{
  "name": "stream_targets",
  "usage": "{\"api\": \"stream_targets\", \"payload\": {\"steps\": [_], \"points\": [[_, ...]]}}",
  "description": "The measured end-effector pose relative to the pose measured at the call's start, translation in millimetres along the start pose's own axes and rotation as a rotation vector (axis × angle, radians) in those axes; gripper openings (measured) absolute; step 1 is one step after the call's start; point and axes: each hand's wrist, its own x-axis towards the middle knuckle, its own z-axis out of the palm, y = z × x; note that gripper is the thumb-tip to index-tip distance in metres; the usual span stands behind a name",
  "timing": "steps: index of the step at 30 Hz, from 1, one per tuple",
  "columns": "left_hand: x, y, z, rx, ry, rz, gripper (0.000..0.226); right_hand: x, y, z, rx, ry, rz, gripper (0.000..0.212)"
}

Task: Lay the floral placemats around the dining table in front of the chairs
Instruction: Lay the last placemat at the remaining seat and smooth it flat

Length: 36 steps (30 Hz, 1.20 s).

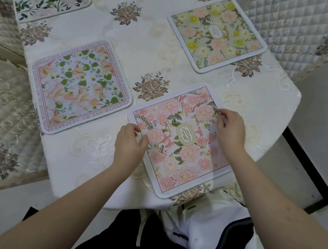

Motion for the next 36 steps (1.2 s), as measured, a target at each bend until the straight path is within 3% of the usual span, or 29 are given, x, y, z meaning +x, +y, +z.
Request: {"api": "stream_targets", "payload": {"steps": [4, 9, 14, 18, 22, 36], "points": [[9.1, 16.4, 15.8, 0.146, -0.045, 0.239, 0.039, -19.6, -26.4, 25.4, -0.029, -0.057, -0.172, 0.035], [28.2, 19.2, 38.5, 0.312, -0.138, 0.399, 0.054, -27.0, -52.7, 62.7, -0.099, -0.264, -0.326, 0.047], [40.5, 14.1, 56.0, 0.387, -0.182, 0.372, 0.055, -7.1, -61.6, 84.2, -0.219, -0.359, -0.394, 0.05], [39.8, 6.8, 62.9, 0.475, -0.172, 0.362, 0.06, 1.5, -54.6, 90.7, -0.48, -0.35, -0.482, 0.056], [47.5, -2.4, 58.9, 0.495, -0.146, 0.381, 0.063, 9.2, -47.0, 89.6, -0.537, -0.339, -0.513, 0.062], [69.6, -34.4, 29.5, 0.525, -0.122, 0.281, 0.073, 70.2, 0.7, 55.8, -0.5, -0.229, -0.291, 0.07]]}}
